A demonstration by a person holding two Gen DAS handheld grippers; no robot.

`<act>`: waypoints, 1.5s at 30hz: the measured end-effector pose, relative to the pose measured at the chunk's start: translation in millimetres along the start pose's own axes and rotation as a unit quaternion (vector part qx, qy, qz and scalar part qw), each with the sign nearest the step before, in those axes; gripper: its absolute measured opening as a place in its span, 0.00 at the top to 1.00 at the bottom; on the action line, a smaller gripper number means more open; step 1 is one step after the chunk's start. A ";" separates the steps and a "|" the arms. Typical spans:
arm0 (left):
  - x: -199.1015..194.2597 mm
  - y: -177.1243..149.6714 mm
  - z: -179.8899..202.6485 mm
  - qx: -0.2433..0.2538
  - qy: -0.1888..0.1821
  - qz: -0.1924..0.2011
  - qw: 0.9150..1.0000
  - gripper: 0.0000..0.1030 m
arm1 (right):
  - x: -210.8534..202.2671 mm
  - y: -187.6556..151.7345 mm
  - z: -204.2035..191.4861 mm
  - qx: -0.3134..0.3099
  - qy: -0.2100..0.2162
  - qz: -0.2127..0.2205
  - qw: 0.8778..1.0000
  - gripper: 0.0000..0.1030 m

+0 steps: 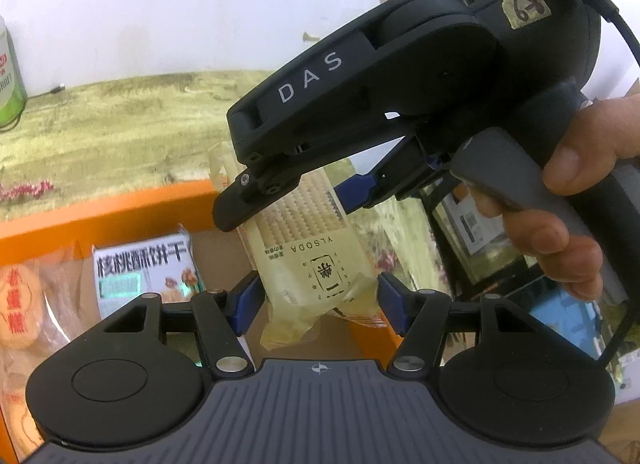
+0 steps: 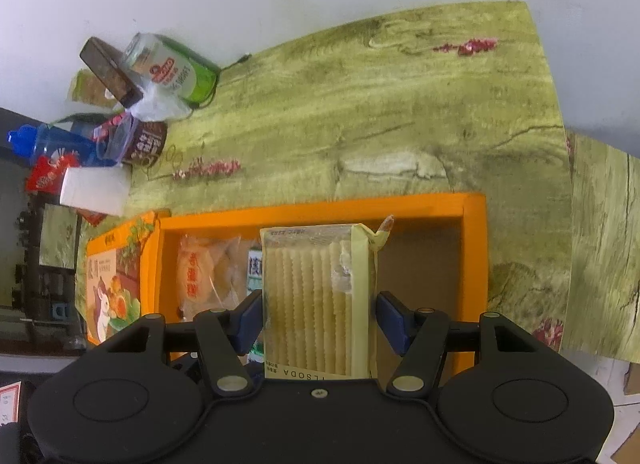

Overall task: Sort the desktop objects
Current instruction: 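Lower the wafer pack into the orange tray beside the walnut packs, then open the right tool and withdraw it from the orange tray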

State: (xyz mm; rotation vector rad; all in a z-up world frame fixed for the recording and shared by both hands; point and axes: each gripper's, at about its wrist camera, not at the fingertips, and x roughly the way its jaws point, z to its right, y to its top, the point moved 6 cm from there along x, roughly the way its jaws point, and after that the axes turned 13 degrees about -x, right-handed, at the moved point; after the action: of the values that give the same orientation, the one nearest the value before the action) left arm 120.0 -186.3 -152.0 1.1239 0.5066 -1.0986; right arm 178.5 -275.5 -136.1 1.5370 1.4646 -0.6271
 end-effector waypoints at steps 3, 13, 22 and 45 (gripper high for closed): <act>4.3 -8.5 -0.4 -0.002 0.002 -0.010 1.000 0.39 | 6.2 -7.2 4.0 0.002 0.001 -0.009 1.000 0.43; 25.8 -29.8 -4.3 0.005 0.013 -0.044 0.999 0.39 | 29.4 -27.8 21.3 0.025 0.006 -0.029 0.999 0.43; 42.6 -44.8 -8.9 0.017 0.031 -0.068 0.997 0.38 | 47.4 -37.2 27.0 0.009 -0.017 -0.044 0.999 0.44; 13.2 -50.5 -13.9 0.063 -0.010 -0.027 0.998 0.15 | -14.9 -46.6 22.4 0.061 0.011 0.064 0.996 0.19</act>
State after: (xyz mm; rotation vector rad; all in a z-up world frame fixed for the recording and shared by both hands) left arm 83.2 -180.7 -191.2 1.2132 0.4584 -1.2007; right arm 135.9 -307.0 -146.0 1.7229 1.3530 -0.6349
